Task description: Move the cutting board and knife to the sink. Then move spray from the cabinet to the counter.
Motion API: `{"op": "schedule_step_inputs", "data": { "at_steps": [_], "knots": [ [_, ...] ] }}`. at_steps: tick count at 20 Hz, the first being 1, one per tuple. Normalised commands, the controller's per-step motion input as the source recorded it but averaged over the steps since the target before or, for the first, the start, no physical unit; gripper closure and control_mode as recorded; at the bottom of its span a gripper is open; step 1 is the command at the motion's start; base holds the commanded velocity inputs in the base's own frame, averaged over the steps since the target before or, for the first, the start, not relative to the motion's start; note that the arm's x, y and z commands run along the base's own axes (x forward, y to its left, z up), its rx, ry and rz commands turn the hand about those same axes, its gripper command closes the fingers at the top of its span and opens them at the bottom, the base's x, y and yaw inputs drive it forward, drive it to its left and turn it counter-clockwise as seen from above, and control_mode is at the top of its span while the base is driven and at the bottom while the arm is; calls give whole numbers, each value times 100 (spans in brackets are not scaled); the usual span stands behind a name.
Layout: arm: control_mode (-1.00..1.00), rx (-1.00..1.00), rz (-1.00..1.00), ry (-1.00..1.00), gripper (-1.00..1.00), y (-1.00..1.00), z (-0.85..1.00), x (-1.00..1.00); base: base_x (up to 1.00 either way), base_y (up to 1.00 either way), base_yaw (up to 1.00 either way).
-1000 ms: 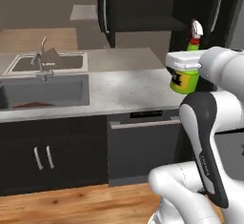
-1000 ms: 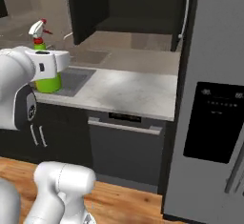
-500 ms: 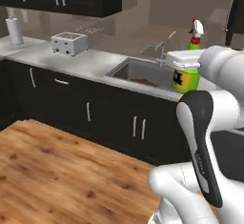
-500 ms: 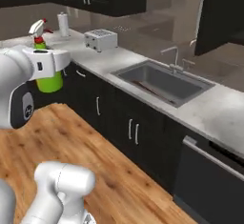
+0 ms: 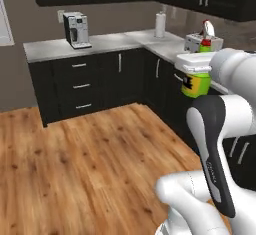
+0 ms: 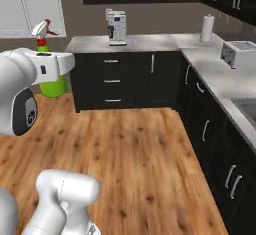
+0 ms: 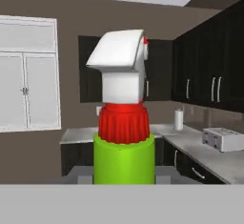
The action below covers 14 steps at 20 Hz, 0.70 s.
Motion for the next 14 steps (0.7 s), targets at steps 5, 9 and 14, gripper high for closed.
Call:
{"op": "schedule_step_inputs", "data": {
  "at_steps": [5, 9, 14],
  "knots": [
    [100, 0, 0, 0, 100, 0, 0, 0, 40, -13, 81],
    [100, 0, 0, 0, 100, 0, 0, 0, 100, -71, 38],
    [100, 0, 0, 0, 100, 0, 0, 0, 100, -89, 21]
  ]
}}
